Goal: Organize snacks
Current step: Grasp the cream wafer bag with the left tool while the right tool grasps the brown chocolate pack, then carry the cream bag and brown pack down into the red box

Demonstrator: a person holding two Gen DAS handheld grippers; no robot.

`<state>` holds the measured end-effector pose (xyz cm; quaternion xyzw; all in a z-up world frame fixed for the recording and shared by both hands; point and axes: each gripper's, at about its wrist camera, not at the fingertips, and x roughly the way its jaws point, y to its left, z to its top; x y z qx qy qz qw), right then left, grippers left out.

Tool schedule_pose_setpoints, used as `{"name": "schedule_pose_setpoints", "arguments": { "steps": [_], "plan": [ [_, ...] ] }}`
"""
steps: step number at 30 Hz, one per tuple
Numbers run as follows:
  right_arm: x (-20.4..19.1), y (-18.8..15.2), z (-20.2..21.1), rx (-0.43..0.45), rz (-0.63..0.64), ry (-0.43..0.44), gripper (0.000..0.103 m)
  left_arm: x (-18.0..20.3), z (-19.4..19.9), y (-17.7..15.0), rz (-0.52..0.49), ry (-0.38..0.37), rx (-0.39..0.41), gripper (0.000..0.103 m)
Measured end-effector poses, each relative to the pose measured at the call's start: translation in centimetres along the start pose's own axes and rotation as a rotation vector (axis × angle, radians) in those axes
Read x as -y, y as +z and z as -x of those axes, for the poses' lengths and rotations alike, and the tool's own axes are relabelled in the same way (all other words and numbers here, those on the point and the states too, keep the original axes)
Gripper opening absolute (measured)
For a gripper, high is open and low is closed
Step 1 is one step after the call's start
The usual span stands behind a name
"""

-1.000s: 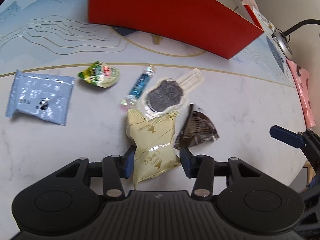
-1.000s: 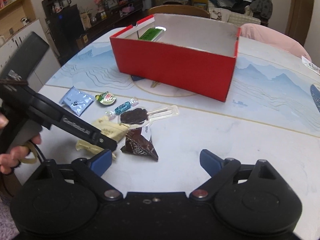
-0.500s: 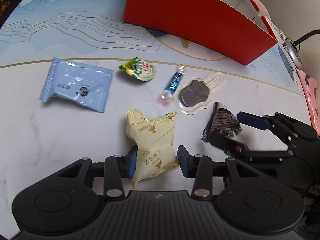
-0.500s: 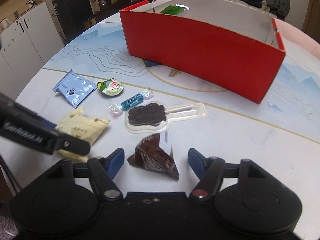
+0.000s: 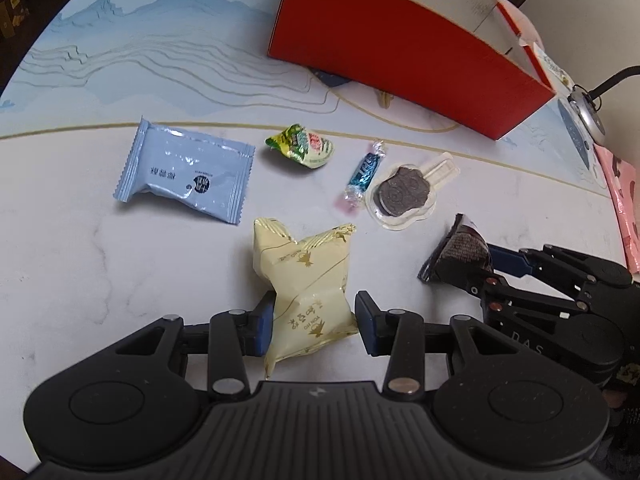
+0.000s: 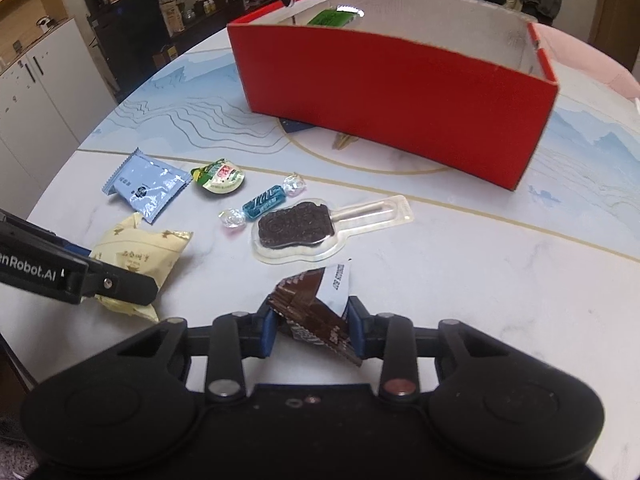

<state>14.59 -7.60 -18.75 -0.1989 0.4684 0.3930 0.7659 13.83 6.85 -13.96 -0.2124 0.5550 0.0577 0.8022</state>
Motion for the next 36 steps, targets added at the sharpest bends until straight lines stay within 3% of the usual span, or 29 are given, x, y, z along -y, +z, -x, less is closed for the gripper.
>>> {"name": "schedule_pose_setpoints", "arguments": {
  "steps": [17,27,36],
  "plan": [
    [-2.7,0.1,9.0,0.162,-0.09,-0.039,0.029,1.6,7.0,0.2,-0.08,-0.063,0.145,0.041],
    [-4.2,2.9,13.7,0.281,-0.076,-0.06,0.029,2.6,12.2,1.8,-0.125,-0.1,0.239,0.041],
    [-2.6,6.8,15.6,0.368,-0.07,-0.101,0.029,4.4,14.6,4.9,-0.168,-0.107,0.317,0.041]
  ]
}}
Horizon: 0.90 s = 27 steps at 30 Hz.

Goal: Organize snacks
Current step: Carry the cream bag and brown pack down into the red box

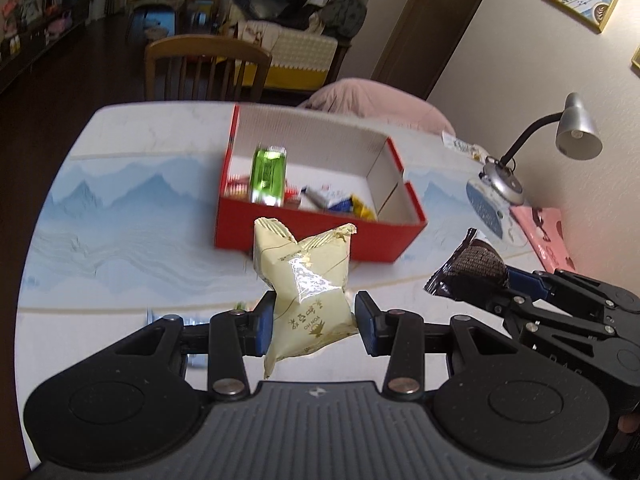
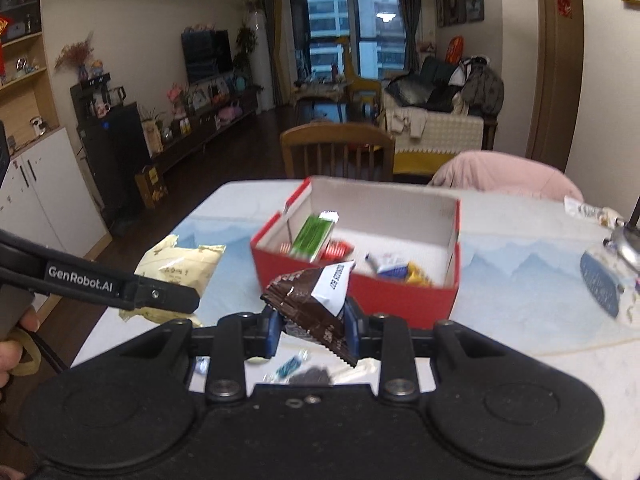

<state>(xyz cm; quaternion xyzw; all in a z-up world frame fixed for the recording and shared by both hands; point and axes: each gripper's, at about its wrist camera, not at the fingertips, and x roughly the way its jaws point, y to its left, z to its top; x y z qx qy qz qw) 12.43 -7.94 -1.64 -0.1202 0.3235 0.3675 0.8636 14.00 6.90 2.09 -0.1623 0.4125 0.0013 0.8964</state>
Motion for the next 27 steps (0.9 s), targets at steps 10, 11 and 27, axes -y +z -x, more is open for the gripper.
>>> {"name": "schedule_pose_setpoints", "arguments": {
  "steps": [10,11,27],
  "plan": [
    [3.6,4.5,-3.4,0.027,0.004,0.005,0.029,1.6,-3.0,5.8,-0.027,0.035,0.025,0.041],
    [4.0,4.7,-3.8,0.027,0.003,0.007,0.029,1.8,-3.5,6.4,-0.031,0.041,0.023,0.041],
    [10.5,7.7,-14.3,-0.103,0.015,0.025,0.029,4.1,-14.4,13.3,-0.078,0.18,-0.054,0.041]
  ]
}}
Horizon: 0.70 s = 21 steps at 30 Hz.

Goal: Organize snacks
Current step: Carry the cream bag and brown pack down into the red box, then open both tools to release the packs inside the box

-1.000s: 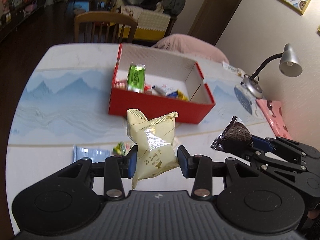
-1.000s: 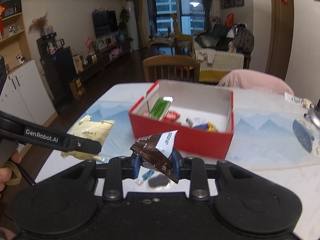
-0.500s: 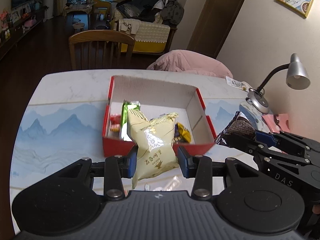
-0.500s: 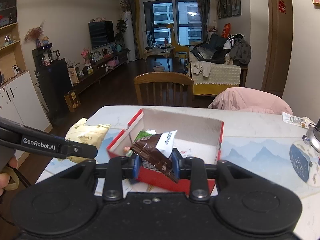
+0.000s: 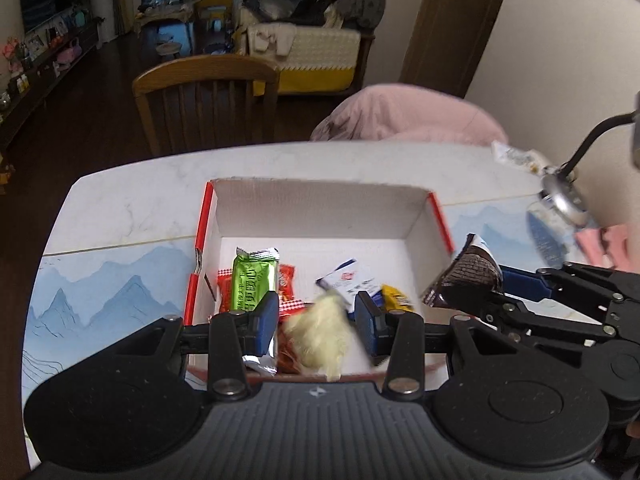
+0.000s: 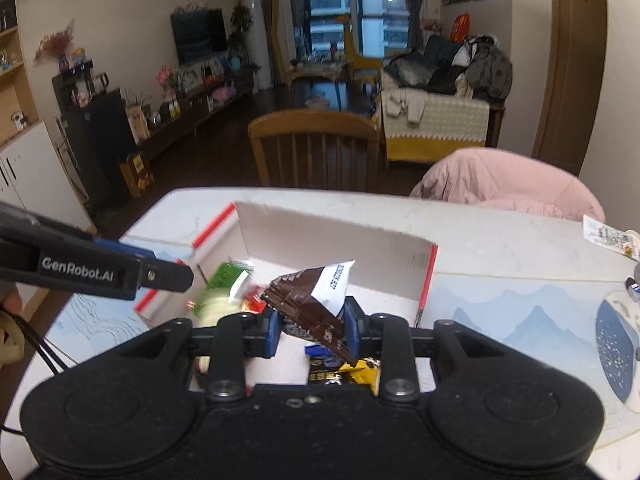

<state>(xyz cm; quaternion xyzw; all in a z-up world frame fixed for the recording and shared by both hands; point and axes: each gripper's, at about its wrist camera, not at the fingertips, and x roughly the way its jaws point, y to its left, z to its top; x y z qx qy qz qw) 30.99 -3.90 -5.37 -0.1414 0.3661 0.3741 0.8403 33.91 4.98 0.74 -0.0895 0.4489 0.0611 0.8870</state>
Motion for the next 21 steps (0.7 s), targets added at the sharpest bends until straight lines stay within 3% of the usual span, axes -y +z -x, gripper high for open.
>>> {"name": "schedule_pose_setpoints", "arguments": {
  "steps": [9,21],
  "plan": [
    [0.5,-1.2,-6.6,-0.139,0.054,0.037,0.029,-0.6,-5.7,-0.2,0.049,0.065,-0.117,0.041],
    [0.5,-2.4,-12.0,-0.261,0.116,0.041,0.035,-1.7,-7.1,-1.4,0.078,0.096,-0.157,0.041]
  ]
}}
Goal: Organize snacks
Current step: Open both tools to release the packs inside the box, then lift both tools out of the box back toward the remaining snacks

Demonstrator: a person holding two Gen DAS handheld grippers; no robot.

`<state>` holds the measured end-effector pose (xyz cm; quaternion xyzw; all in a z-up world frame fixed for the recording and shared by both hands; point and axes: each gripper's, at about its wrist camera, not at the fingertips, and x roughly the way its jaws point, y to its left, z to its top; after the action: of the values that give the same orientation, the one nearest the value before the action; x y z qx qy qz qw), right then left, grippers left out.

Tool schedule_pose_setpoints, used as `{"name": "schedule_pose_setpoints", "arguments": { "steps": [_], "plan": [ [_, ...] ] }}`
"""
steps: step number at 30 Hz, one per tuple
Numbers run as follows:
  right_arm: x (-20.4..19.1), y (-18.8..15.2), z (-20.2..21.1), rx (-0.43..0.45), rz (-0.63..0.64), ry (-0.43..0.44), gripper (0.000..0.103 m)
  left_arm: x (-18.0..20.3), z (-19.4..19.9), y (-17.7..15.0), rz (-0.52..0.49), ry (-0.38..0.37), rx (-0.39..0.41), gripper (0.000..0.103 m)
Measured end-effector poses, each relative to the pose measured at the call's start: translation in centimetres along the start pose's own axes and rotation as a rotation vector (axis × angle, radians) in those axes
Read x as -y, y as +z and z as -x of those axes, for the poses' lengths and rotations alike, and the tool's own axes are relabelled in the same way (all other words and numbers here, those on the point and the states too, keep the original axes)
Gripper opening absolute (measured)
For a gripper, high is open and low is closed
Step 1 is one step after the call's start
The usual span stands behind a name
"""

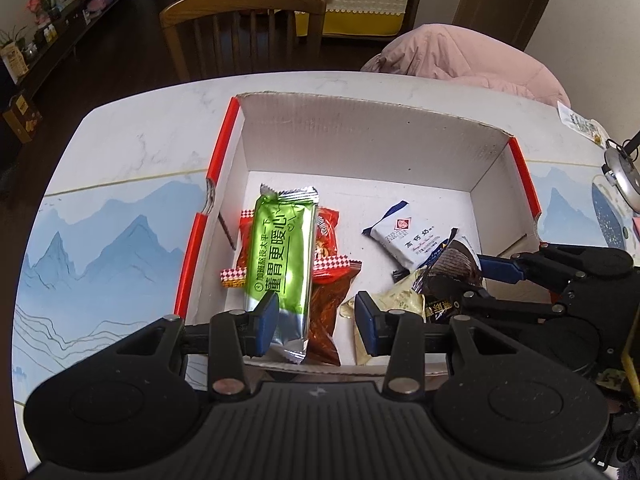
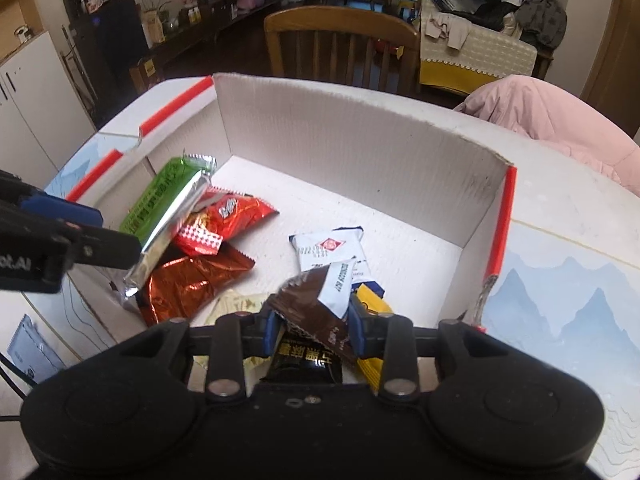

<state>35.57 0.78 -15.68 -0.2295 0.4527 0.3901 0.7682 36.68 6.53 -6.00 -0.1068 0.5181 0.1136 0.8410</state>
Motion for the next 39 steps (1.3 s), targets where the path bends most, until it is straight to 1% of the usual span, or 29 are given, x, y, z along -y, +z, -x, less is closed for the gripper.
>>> {"name": "schedule_pose_setpoints", "arguments": {
  "steps": [4,7,10,16,20,24,33,37,39],
  "plan": [
    [0.3,-0.2,-0.2,-0.012,0.004,0.0,0.035,-0.2,0.2,-0.3,0.014,-0.001,0.002,0.041],
    [0.5,-0.3,0.4,0.002,-0.001,0.006,0.035,-0.3,0.6,-0.5,0.025,-0.007,0.009,0.041],
    [0.8,-0.4,1.3,0.016,-0.012,0.007,0.04,-0.5,1.2,-0.7,0.037,-0.02,0.023,0.041],
    [1.1,-0.8,4.5,0.066,-0.061,0.014,0.043,-0.9,3.0,-1.5,0.037,-0.042,0.057,0.041],
    [0.5,-1.3,7.1,0.105,-0.093,0.01,0.045,-1.3,4.3,-2.2,0.024,-0.06,0.086,0.041],
    [-0.8,-2.0,9.6,0.145,-0.122,-0.001,0.047,-2.0,5.8,-3.2,0.011,-0.088,0.109,0.041],
    [-5.2,-4.0,14.3,0.221,-0.168,-0.028,0.052,-3.0,10.0,-6.1,-0.066,-0.15,0.169,0.041],
    [-7.1,-5.2,16.0,0.25,-0.187,-0.034,0.056,-3.8,11.4,-7.4,-0.081,-0.179,0.186,0.041],
    [-8.0,-6.0,16.7,0.261,-0.193,-0.037,0.059,-4.1,11.9,-8.0,-0.088,-0.179,0.199,0.041]
  ]
}}
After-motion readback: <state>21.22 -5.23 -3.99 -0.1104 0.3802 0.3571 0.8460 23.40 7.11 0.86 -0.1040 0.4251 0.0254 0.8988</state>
